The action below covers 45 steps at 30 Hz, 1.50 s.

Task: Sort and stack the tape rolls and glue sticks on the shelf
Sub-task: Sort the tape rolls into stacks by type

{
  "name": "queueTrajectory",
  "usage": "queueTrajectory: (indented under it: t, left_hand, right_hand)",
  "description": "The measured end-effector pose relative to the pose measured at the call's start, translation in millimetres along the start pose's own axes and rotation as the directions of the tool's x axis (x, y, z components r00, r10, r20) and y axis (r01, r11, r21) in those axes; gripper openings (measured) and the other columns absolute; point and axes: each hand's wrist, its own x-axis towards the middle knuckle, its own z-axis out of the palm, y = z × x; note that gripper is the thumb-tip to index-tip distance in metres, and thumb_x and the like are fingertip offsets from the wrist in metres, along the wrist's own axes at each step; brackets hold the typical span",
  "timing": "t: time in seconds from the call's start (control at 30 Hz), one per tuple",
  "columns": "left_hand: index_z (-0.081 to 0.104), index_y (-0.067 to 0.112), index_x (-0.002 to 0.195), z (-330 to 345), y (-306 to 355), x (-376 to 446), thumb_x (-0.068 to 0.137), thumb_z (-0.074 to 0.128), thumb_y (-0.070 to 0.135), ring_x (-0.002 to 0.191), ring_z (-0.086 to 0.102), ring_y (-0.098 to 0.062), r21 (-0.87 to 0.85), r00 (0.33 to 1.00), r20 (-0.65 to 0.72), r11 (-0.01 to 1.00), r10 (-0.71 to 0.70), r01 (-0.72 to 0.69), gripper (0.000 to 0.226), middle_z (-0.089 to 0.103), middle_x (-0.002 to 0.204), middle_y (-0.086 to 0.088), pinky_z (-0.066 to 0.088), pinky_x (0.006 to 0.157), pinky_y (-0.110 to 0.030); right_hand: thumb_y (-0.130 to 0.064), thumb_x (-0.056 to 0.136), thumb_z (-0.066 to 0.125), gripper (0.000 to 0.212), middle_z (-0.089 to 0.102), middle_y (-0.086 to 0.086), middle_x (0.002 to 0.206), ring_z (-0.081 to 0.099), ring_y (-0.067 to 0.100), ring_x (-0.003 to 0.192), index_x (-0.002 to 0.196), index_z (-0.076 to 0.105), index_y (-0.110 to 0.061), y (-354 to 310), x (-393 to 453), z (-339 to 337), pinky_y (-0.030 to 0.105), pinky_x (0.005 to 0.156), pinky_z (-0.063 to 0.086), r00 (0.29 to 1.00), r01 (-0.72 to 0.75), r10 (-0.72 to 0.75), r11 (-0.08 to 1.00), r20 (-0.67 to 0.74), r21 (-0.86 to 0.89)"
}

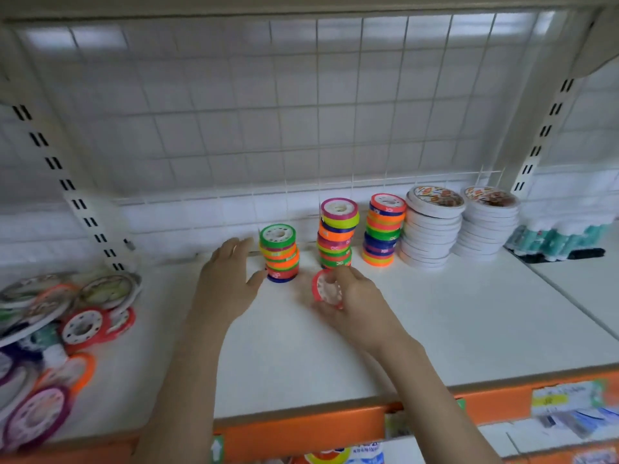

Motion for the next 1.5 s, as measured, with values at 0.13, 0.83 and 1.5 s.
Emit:
queueTrajectory:
  t: [0.13, 0.83, 1.5]
  left_hand:
    - [0.036, 0.014, 0.141, 9.4, -30.8, -34.3, 0.090, 0.056, 0.033, 0.133, 0.034, -0.024, 0.065, 0.990, 0.071, 0.991, -0.121, 0.117, 0.058, 0.036, 0.146, -0.007, 0.032, 0.107, -0.038]
    - [0.042, 0.019, 0.137, 6.9, -69.8, -87.7, 0.099, 0.035, 0.037, 0.140, 0.021, -0.015, 0.058, 0.958, 0.065, 0.960, -0.278, 0.274, 0.042, 0.035, 0.147, 0.000, 0.014, 0.113, -0.029]
    - [0.033, 0.017, 0.142, -17.4, -80.6, -94.2, 0.099, 0.035, 0.038, 0.140, 0.020, -0.014, 0.057, 0.973, 0.086, 0.976, -0.216, 0.212, 0.048, 0.028, 0.151, 0.001, 0.017, 0.113, -0.029]
  right_hand:
    - [-0.022, 0.082, 0.069, 0.045, 0.054, 0.010, 0.119, 0.055, 0.026, 0.103, 0.120, 0.052, -0.008, -19.0, 31.3, 4.6, 0.018, 0.071, 0.032, 0.993, 0.115, -0.114, 0.992, -0.036, 0.044]
    - [-0.033, 0.091, 0.053, 0.033, 0.056, 0.013, 0.108, 0.052, 0.027, 0.103, 0.110, 0.060, -0.006, -44.9, 127.3, 19.1, 0.026, 0.076, 0.036, 0.980, 0.170, -0.141, 0.962, 0.143, -0.216]
    - [-0.018, 0.085, 0.059, 0.042, 0.053, 0.016, 0.125, 0.047, 0.032, 0.120, 0.124, 0.055, -0.001, -89.2, 51.4, 100.1, 0.032, 0.100, 0.038, 0.941, 0.331, -0.318, 0.935, 0.112, -0.128]
